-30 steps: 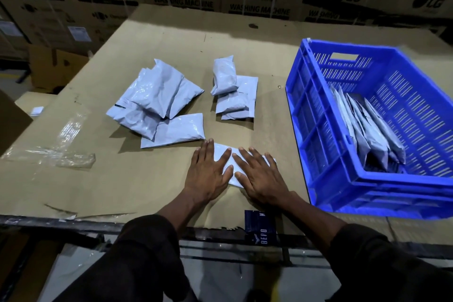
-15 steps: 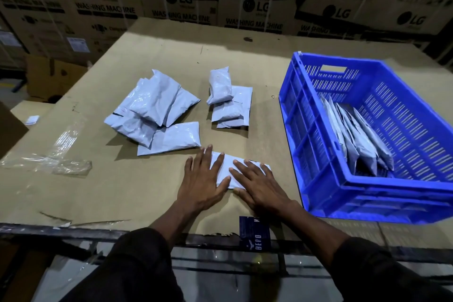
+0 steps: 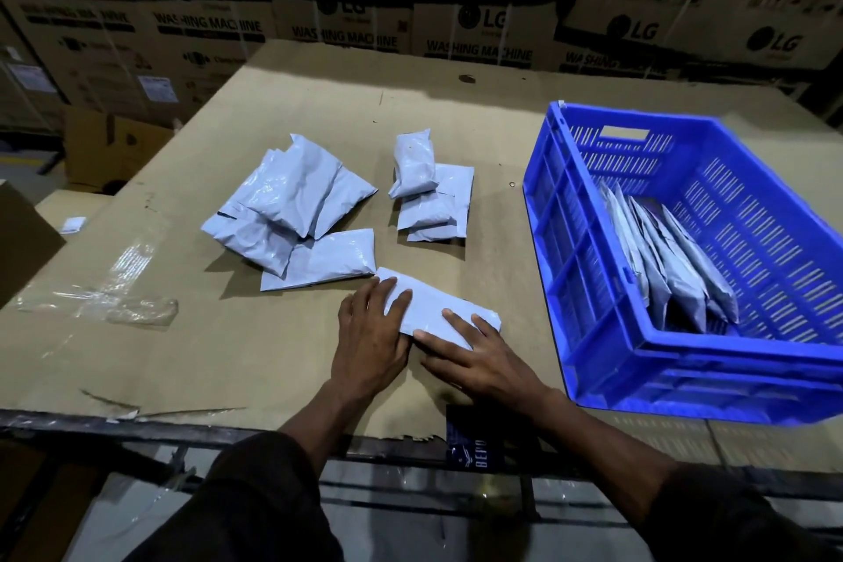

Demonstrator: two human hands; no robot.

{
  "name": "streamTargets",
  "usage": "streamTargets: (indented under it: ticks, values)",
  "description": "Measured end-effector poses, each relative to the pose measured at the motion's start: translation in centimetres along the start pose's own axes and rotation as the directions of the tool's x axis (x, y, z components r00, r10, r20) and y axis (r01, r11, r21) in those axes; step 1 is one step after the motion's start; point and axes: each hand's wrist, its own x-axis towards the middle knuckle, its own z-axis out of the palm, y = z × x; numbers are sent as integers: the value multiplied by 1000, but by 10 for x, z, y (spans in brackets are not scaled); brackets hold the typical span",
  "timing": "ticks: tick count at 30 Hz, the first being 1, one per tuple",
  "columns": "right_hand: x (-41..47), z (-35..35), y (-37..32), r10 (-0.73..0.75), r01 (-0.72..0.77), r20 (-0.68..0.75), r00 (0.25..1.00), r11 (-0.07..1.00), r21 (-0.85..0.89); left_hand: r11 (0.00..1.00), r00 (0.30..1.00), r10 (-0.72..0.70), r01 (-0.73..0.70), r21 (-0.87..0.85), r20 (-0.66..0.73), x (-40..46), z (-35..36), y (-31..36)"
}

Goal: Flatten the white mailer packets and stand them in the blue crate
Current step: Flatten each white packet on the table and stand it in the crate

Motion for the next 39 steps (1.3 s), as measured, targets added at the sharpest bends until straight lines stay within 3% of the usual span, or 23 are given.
streamTargets:
  ticks: [3,6,8,9,11,12,14,17,19,21,22,24,26,31,35,39]
  values:
    - [7,-18,8,58,-46,-129,990,994,96,997,994,-64,68,45,-90,0,-2,4]
    - [22,-45,18,208,-177,-142,968,963,204,981,973,-158,174,86,-169,0,-6,5]
    - [32,-53,28,279,-217,-142,950,913,345,984,972,-144,160,74,-184,1,-8,4]
    - [36,-54,31,315,-225,-116,942,849,477,991,978,-108,120,63,-177,1,-8,3]
    - [43,-58,34,401,-276,24,916,585,762,999,988,-22,28,40,-155,1,-6,3]
    - [45,-61,34,418,-317,117,901,449,835,1000,991,6,-1,31,-136,1,-6,3]
    - [44,-62,35,407,-386,231,884,357,850,1000,996,24,-23,15,-85,1,-4,2]
    - [37,-53,39,410,-485,323,853,396,780,1000,999,19,-20,10,49,2,1,-1]
    - [29,-45,39,456,-488,229,860,608,626,999,989,7,-12,33,150,3,5,-3]
    - [23,-36,32,376,-387,99,921,860,333,998,978,-10,-3,61,211,5,9,-3]
    - [22,-31,26,349,-369,126,928,905,213,998,975,-15,0,67,221,6,10,-3]
    - [21,-22,12,361,-411,292,886,902,130,997,974,-18,1,72,224,7,10,-3]
    - [17,-13,3,381,-479,418,825,864,158,997,977,-11,-6,80,211,6,9,-3]
    - [12,-4,2,371,-457,416,830,880,127,992,985,45,-64,109,169,9,7,-4]
    - [7,-2,13,292,-388,427,856,909,156,981,967,129,-157,113,220,16,12,-4]
    - [8,-7,19,246,-374,453,857,902,218,991,959,81,-107,84,271,14,18,-8]
